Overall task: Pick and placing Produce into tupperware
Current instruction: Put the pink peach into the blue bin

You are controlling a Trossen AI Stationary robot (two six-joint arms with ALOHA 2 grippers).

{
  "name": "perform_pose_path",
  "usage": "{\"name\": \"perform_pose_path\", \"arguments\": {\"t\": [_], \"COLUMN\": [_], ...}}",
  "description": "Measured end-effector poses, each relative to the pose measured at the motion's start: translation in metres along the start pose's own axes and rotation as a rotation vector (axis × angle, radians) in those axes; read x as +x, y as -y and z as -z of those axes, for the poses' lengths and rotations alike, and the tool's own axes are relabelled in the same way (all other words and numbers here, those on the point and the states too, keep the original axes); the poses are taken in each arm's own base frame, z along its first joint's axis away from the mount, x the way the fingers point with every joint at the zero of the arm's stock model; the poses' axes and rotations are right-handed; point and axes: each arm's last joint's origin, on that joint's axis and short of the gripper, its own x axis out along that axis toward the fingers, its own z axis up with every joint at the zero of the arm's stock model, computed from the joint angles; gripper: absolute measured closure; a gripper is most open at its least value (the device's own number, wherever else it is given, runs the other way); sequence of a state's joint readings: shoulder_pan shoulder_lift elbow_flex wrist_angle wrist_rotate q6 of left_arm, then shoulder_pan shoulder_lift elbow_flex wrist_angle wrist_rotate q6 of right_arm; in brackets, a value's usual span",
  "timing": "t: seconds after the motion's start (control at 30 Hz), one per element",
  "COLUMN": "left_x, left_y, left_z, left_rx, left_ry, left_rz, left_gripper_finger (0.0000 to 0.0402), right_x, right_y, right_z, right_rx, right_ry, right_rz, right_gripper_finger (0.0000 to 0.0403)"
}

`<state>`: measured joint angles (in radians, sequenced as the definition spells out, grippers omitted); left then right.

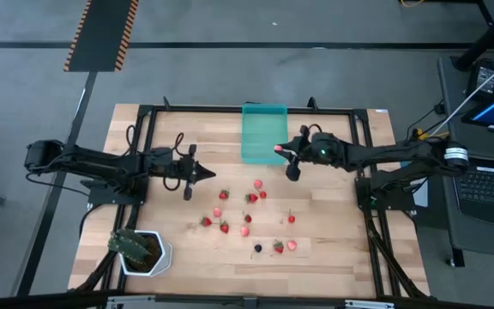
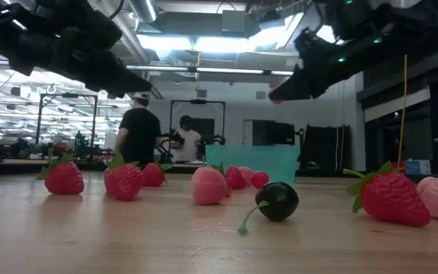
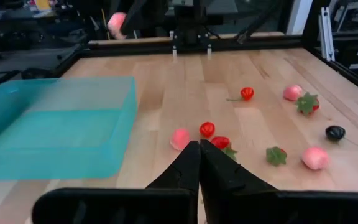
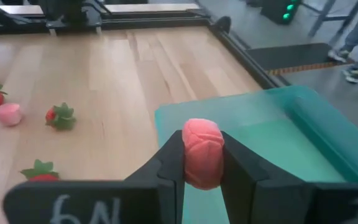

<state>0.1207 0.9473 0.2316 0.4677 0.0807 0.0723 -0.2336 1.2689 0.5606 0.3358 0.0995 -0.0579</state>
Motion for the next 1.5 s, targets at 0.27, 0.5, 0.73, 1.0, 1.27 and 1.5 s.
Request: {"name": "perform_pose_path", "arguments": {"t": [0.27, 0.5, 0.73, 1.0, 1.27, 1.5], "left_x": [-0.005, -0.006, -0.006, -0.006, -0.006, -0.006], "left_y": [0.001, 0.001, 0.001, 0.002, 0.002, 0.002], "left_z": [0.007, 0.012, 0.012, 0.012, 0.013, 0.013], "left_rx": [-0.001, -0.002, -0.002, -0.002, -0.003, -0.012], "left_ry": [0.008, -0.003, -0.002, -0.004, -0.007, -0.013], "left_rz": [-0.001, 0.0, 0.0, 0.009, 0.01, 0.012], "left_gripper_finger": [0.0397, 0.0397, 0.0399, 0.04, 0.0395, 0.0395], "right_x": [0.033, 0.062, 0.092, 0.114, 0.128, 0.139], "right_y": [0.026, 0.046, 0.065, 0.08, 0.081, 0.08], "right_z": [-0.01, -0.019, -0.021, -0.026, -0.019, -0.003], "right_rx": [0.009, -0.003, -0.008, -0.014, 0.021, 0.03], "right_ry": [-0.162, -0.289, -0.447, -0.582, -0.747, -0.8], "right_rz": [-0.044, -0.091, -0.146, -0.169, -0.203, -0.214], "right_gripper_finger": [0.033, 0.033, 0.033, 0.033, 0.033, 0.033]}}
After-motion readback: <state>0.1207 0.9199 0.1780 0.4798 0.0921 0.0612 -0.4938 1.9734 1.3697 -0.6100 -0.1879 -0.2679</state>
